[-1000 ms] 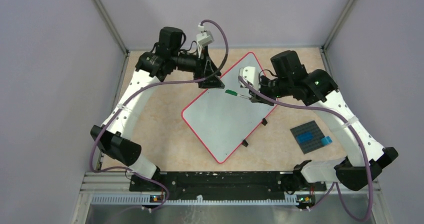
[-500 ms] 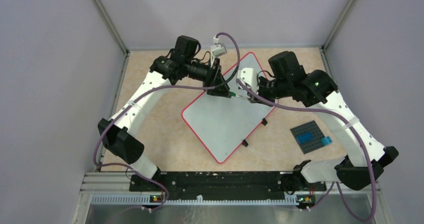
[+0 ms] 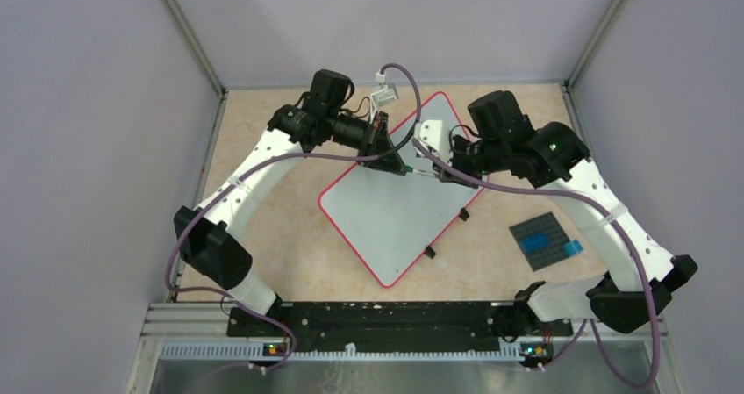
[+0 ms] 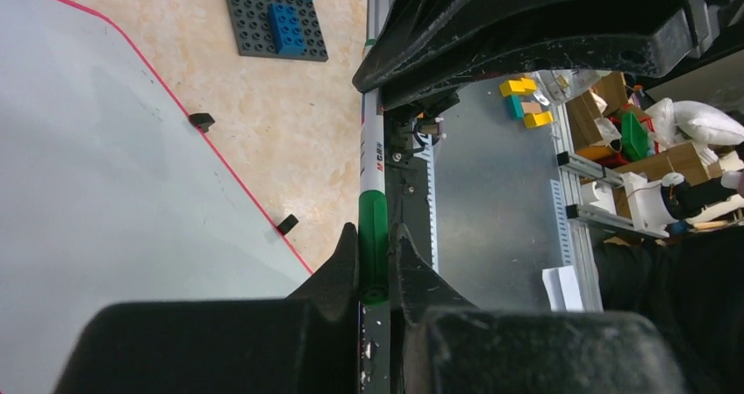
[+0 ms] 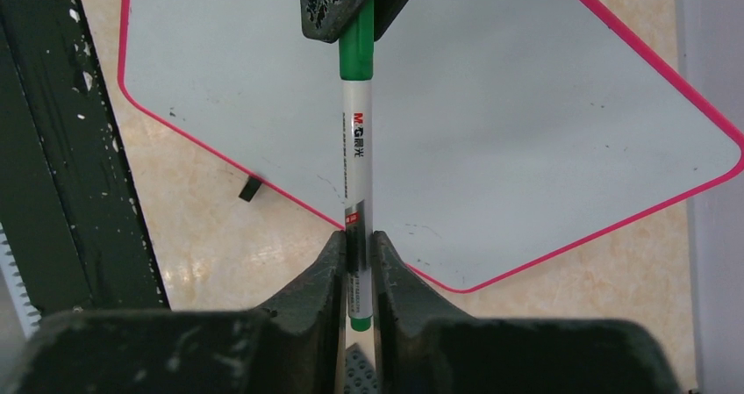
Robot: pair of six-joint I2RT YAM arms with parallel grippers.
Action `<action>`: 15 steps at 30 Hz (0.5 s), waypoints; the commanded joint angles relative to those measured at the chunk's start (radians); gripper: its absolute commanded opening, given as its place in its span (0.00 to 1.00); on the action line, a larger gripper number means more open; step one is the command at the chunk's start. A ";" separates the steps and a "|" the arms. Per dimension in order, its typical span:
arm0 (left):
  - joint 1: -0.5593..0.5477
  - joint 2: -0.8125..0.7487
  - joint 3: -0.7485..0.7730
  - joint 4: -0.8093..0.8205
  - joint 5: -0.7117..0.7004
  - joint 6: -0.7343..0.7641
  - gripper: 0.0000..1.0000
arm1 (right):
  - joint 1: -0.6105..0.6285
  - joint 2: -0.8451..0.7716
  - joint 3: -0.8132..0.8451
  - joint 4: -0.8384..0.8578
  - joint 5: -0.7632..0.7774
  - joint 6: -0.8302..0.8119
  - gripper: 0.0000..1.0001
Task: Write a sentence on the whiteboard
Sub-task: Open the whiteboard marker at the center of the board.
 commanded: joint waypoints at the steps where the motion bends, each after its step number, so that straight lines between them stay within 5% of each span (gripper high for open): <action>1: 0.023 -0.074 -0.061 0.164 0.089 -0.051 0.00 | 0.019 -0.031 0.022 0.087 -0.042 0.072 0.28; 3: 0.061 -0.099 -0.107 0.252 0.125 -0.115 0.00 | 0.014 -0.045 0.019 0.126 -0.041 0.134 0.56; 5: 0.104 -0.128 -0.149 0.344 0.154 -0.165 0.00 | -0.002 -0.046 0.031 0.155 -0.050 0.201 0.67; 9: 0.183 -0.190 -0.241 0.556 0.246 -0.257 0.00 | -0.080 -0.040 0.096 0.173 -0.211 0.300 0.72; 15: 0.265 -0.268 -0.434 1.114 0.255 -0.659 0.00 | -0.306 0.028 0.159 0.299 -0.650 0.585 0.78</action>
